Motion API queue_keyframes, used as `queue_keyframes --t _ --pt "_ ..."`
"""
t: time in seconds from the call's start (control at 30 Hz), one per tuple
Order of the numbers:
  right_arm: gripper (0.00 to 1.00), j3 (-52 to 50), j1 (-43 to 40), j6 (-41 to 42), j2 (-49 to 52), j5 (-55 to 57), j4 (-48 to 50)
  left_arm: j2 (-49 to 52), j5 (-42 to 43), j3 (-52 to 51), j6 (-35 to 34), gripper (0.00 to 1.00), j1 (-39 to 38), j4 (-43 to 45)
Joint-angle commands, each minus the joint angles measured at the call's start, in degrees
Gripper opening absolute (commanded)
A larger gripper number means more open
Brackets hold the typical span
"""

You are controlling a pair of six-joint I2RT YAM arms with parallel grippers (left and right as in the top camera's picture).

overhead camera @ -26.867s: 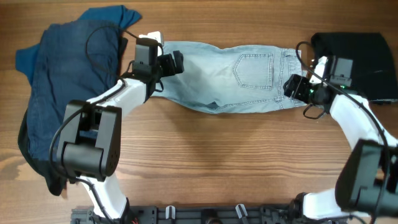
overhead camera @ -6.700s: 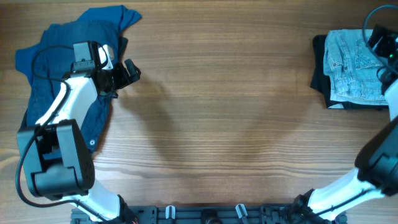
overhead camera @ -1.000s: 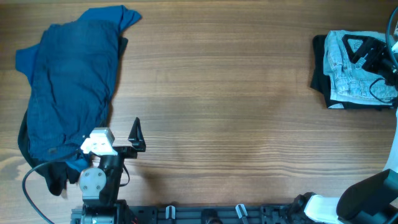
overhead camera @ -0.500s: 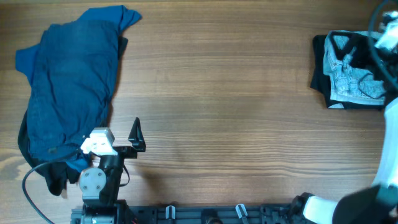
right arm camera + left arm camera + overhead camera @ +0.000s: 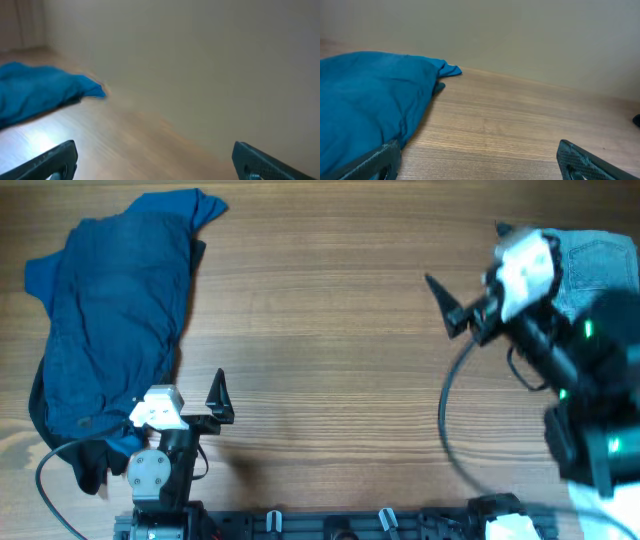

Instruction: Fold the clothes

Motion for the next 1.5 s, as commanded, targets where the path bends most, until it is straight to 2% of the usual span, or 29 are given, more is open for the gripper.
queue_keyframes --t 0.0,0.3,0.53,0.73,0.97,1.47 --pt "1.00 -12.13 0.07 -3.82 -7.15 2.97 8.17 -0.17 -0.92 -0.26 0.72 1.00 -0.22 -0.28" --pt "1.00 -44.98 -1.75 6.58 -27.61 6.12 32.15 -0.17 -0.92 -0.26 0.72 1.00 -0.22 -0.31" --pt "1.00 -60.43 -4.46 13.75 -41.38 5.68 33.27 -0.17 -0.92 -0.26 0.72 1.00 -0.22 -0.31" --pt "1.00 -65.16 -4.74 13.62 -46.42 5.68 33.07 -0.17 -0.92 -0.26 0.72 1.00 -0.22 -0.28" --pt "1.00 -65.31 -5.09 13.86 -51.69 5.70 21.18 -0.17 -0.92 -0.26 0.72 1.00 -0.22 -0.31" --pt "1.00 -65.29 -5.14 13.77 -51.58 5.70 21.20 -0.17 -0.92 -0.26 0.72 1.00 -0.22 -0.28"
